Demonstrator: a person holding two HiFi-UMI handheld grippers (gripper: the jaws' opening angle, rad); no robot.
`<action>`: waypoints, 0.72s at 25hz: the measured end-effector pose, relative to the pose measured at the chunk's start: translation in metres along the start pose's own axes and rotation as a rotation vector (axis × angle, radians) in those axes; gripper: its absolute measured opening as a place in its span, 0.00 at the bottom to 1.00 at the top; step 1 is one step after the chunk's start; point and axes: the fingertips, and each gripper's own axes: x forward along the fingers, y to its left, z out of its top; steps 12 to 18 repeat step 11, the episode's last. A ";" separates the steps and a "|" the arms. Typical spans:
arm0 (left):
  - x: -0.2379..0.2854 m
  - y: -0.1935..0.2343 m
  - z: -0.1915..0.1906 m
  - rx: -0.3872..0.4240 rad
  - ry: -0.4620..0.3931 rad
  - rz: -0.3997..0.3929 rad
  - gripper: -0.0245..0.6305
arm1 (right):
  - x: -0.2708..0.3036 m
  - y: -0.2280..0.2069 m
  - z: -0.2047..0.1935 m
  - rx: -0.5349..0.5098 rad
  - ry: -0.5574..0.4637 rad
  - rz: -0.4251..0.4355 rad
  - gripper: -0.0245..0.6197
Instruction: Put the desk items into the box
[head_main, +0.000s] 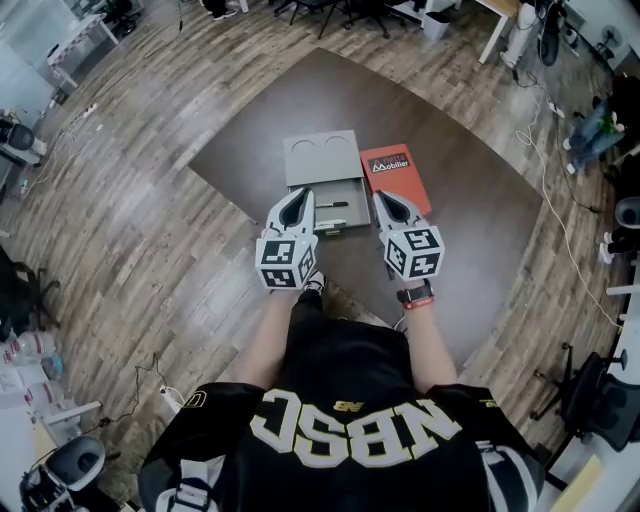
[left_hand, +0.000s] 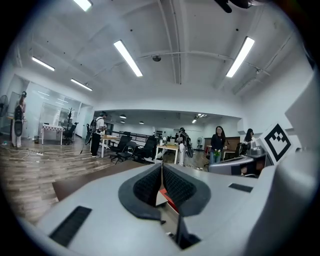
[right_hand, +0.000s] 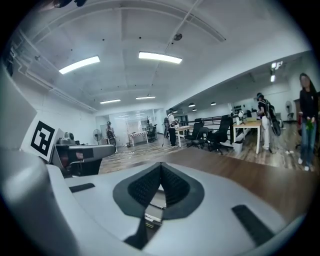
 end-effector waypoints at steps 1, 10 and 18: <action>-0.002 -0.002 0.000 0.001 0.000 -0.003 0.07 | -0.001 0.003 -0.001 -0.002 0.000 0.007 0.05; -0.012 -0.011 -0.005 0.006 0.007 -0.014 0.07 | -0.003 0.023 -0.009 -0.006 0.009 0.050 0.05; -0.013 -0.011 -0.005 0.006 0.008 -0.013 0.07 | -0.003 0.026 -0.009 -0.006 0.010 0.055 0.05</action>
